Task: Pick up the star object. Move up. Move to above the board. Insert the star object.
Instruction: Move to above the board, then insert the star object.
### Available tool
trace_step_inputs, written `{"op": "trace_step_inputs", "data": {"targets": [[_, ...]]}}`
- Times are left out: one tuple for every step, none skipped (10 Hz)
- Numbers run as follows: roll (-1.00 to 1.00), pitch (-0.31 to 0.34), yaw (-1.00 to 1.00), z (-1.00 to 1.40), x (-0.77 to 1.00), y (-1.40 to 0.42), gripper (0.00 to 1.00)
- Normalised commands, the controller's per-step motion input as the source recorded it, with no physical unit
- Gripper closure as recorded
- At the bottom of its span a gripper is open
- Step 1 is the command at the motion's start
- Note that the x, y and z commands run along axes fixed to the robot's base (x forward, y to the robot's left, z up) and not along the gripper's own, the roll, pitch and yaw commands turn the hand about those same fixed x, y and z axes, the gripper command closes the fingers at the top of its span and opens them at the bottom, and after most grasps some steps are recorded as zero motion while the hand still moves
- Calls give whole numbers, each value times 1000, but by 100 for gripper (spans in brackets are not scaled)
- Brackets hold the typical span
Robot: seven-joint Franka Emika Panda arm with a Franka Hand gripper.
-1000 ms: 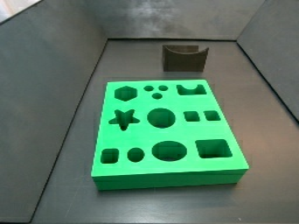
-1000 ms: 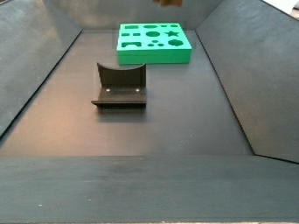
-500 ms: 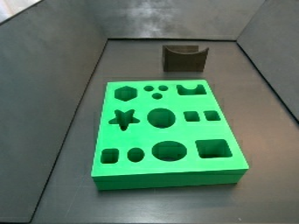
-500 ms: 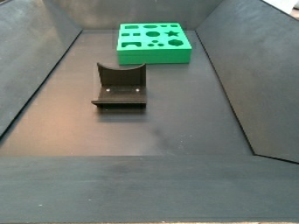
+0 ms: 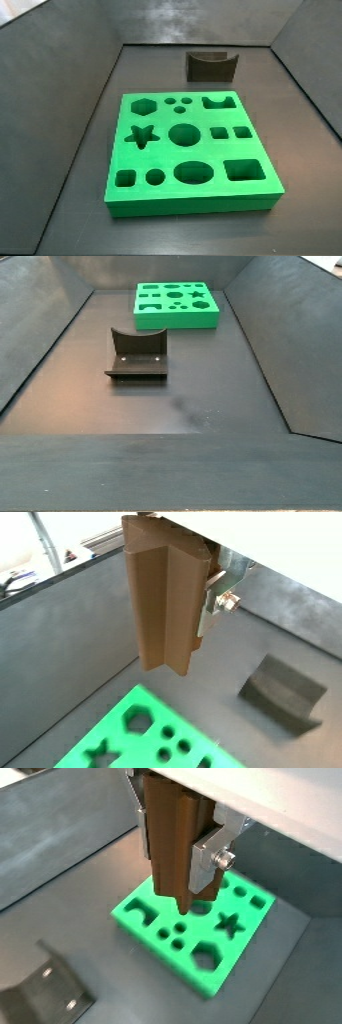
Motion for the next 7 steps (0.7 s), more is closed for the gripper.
{"op": "trace_step_inputs", "data": {"targets": [[-4,80,7,195,0,-1000,100],[5,103,4,182,36,-923,100],[5,115,4,152,50,-744,100],[17,130,8,92,65,-403,100],[23,117,8,57,69,-244,100],[0,0,0,0,0,17,100],[30,-13,0,-266,0,0,100]]}}
